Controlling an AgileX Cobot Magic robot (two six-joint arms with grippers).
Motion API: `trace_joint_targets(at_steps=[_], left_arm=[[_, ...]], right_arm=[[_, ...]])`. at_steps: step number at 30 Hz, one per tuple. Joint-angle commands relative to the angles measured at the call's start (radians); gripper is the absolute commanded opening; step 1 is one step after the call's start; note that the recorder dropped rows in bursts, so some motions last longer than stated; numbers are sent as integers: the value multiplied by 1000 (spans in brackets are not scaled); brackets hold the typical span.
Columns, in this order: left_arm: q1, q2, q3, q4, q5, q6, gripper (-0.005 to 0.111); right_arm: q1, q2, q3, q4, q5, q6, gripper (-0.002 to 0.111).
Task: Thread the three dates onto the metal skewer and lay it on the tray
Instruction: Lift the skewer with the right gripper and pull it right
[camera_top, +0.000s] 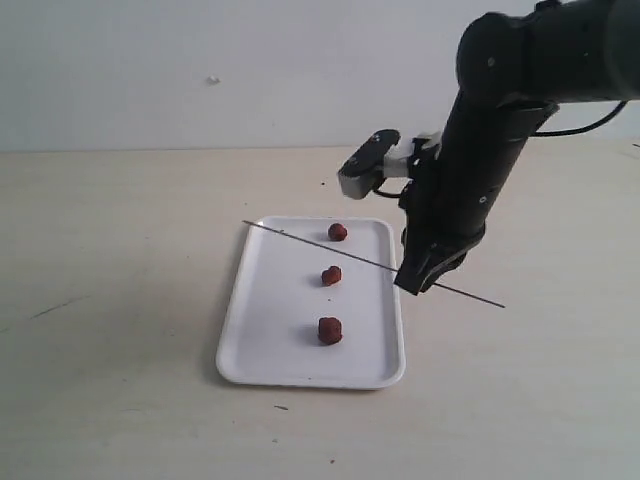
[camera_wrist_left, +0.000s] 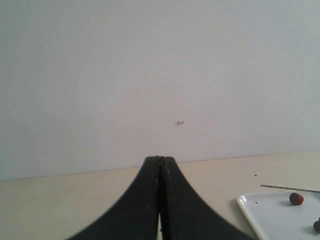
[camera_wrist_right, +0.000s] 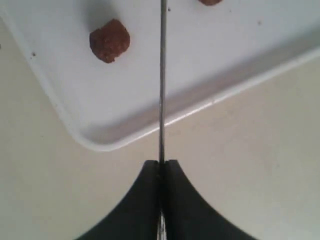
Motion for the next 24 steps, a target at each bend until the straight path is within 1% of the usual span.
trace_joint_targets(at_steps=[1, 7, 12, 19, 24], left_arm=[[1, -5, 0, 3, -1, -7, 0], [1, -5, 0, 3, -1, -7, 0], [1, -5, 0, 3, -1, -7, 0], [1, -5, 0, 3, -1, -7, 0], [1, -5, 0, 3, -12, 5, 0]], right_arm=[[-64, -118, 71, 73, 56, 118, 0], [-109, -306, 246, 96, 39, 189, 0], [-111, -460, 415, 103, 4, 220, 0], [-108, -684, 646, 136, -110, 272, 0], [-108, -783, 723, 154, -117, 279, 0]])
